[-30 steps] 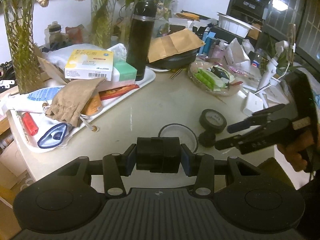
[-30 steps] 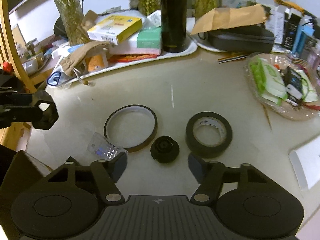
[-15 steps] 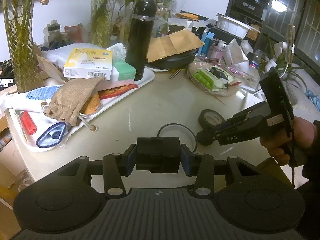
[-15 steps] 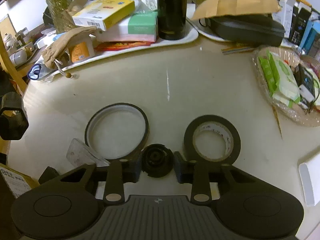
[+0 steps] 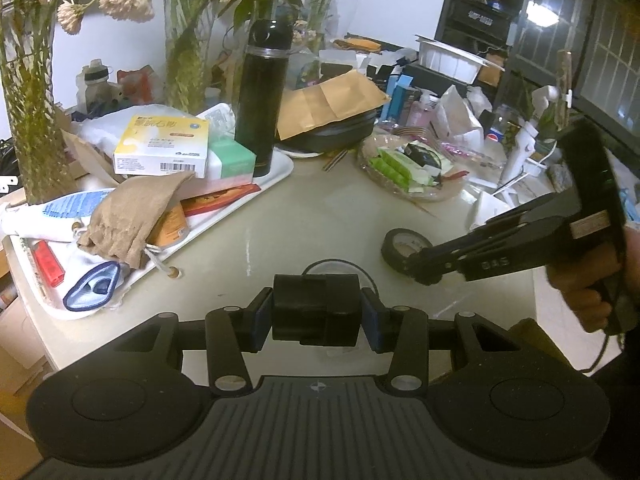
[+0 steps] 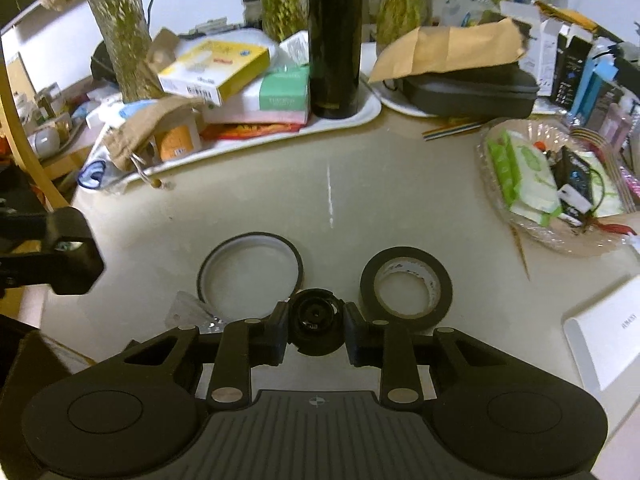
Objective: Organize rigid objects
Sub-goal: 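Lift the black block with the left tool while the right tool grasps the small black knob, then carry the block into the box and open the left tool while the right tool holds the knob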
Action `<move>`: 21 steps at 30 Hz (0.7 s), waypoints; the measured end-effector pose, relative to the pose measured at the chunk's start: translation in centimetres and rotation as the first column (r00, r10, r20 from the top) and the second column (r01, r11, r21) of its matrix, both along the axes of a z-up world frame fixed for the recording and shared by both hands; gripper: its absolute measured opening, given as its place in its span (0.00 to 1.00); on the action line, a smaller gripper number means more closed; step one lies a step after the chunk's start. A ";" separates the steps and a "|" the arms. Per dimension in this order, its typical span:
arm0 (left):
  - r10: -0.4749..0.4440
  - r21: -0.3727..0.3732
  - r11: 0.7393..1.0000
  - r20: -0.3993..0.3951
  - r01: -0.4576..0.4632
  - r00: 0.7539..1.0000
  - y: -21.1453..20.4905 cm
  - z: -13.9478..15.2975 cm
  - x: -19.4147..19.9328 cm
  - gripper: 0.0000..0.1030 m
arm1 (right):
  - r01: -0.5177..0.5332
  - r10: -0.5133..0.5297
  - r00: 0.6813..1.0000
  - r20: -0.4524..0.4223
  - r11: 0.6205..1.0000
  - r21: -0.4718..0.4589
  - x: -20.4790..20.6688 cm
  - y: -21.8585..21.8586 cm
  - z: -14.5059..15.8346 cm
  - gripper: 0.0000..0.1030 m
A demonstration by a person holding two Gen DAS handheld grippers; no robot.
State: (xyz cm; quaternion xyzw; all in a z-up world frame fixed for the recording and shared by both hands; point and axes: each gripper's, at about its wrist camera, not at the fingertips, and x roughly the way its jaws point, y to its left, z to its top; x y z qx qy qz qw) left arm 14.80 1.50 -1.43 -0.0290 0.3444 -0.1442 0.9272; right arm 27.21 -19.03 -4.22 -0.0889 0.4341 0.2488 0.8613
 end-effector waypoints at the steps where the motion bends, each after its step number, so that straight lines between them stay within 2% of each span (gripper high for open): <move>1: -0.003 0.001 1.000 0.001 0.003 1.000 -0.1 0.0 0.0 0.43 | 0.006 -0.006 1.000 0.005 1.000 0.006 -0.4 -0.2 0.4 0.30; 8: -0.014 0.010 1.000 0.007 0.014 1.000 -0.7 0.7 -0.1 0.43 | 0.034 -0.035 0.999 0.016 0.998 0.059 -2.8 -1.6 2.4 0.30; 21: -0.007 0.033 0.999 0.017 0.007 1.000 -1.6 2.9 -2.8 0.43 | 0.081 -0.084 0.996 0.040 0.994 0.077 -7.9 -3.3 4.0 0.30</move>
